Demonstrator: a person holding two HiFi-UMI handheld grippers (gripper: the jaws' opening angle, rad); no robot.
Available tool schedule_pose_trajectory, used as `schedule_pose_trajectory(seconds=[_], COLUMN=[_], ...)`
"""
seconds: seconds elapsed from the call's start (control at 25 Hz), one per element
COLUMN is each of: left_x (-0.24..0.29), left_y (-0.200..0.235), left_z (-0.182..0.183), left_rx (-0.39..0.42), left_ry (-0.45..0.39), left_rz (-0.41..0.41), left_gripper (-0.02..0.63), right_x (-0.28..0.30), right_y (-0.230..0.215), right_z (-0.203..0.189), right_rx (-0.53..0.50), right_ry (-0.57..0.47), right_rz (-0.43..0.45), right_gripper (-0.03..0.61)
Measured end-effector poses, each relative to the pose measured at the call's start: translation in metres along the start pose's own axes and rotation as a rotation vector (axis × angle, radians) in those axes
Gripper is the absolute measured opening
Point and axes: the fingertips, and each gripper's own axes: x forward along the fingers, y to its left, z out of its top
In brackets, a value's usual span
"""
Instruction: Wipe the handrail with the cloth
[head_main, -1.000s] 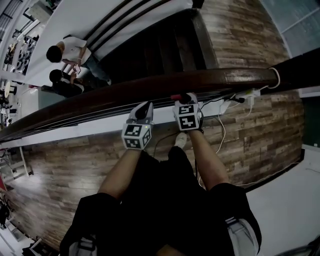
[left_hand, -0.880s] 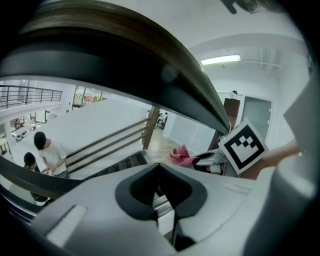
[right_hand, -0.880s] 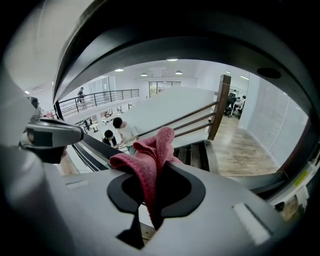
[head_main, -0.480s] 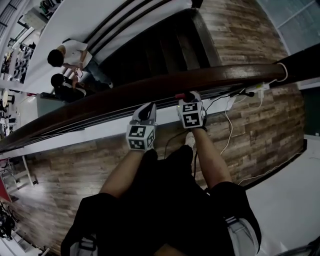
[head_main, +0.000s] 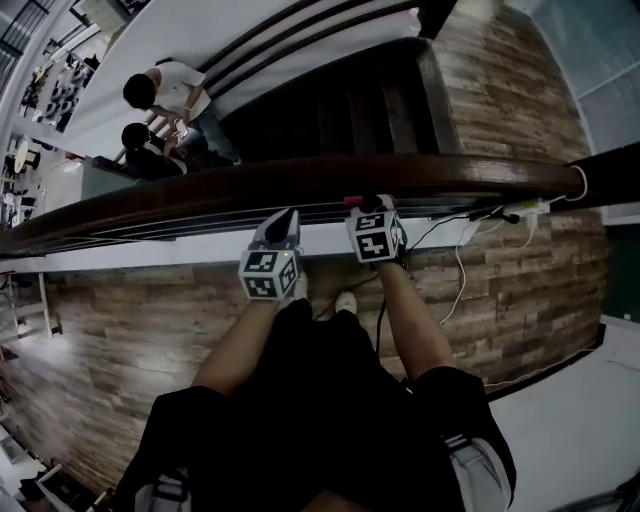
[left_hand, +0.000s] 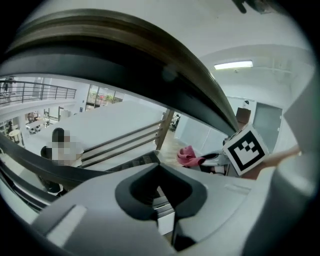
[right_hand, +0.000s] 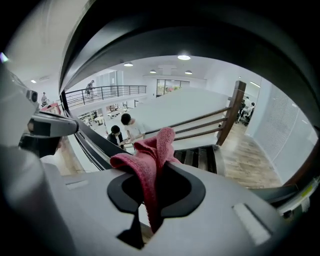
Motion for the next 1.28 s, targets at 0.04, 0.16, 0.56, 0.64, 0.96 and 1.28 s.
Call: schedule_pose_trajectory(seconds=[0.04,0.16,0.56,0.64,0.96,1.28], left_x=[-0.004,-0.018,-0.053,-0.053,-0.063,-0.073], left_y=[0.003,0.013,0.027,0.027,0.055,0.09], left_z=[0.001,0.001,-0.003,-0.002,0.003,0.01], left_rx=[-0.005,-0.015,-0.085,-0.086,-0.046,-0.02], left_ry=[-0.009,-0.035,-0.103,-0.109,-0.109,-0.082], left_rz=[0.021,0.089,0.256,0.259,0.226,0.166], left_gripper=[-0.002,-0.002,-0.002,-0.002,-0.002,-0.002], right_x=[0.002,0.004,0.01,0.01,0.022,0.033], right_y=[0.002,0.012,0.041,0.046,0.072,0.108], right_z=[0.002,0.006,0.015,0.018,0.027,0.037], right_rx=[-0.018,-0.057,-0.132,-0.147,-0.168,-0.155], right_ry=[-0.003,-0.015,-0.019,-0.021,-0.021,0.003], right_rz=[0.014,0.053,0.181,0.187,0.155,0.106], right_gripper=[0.046,0.046,0.047,0.047,0.046,0.047])
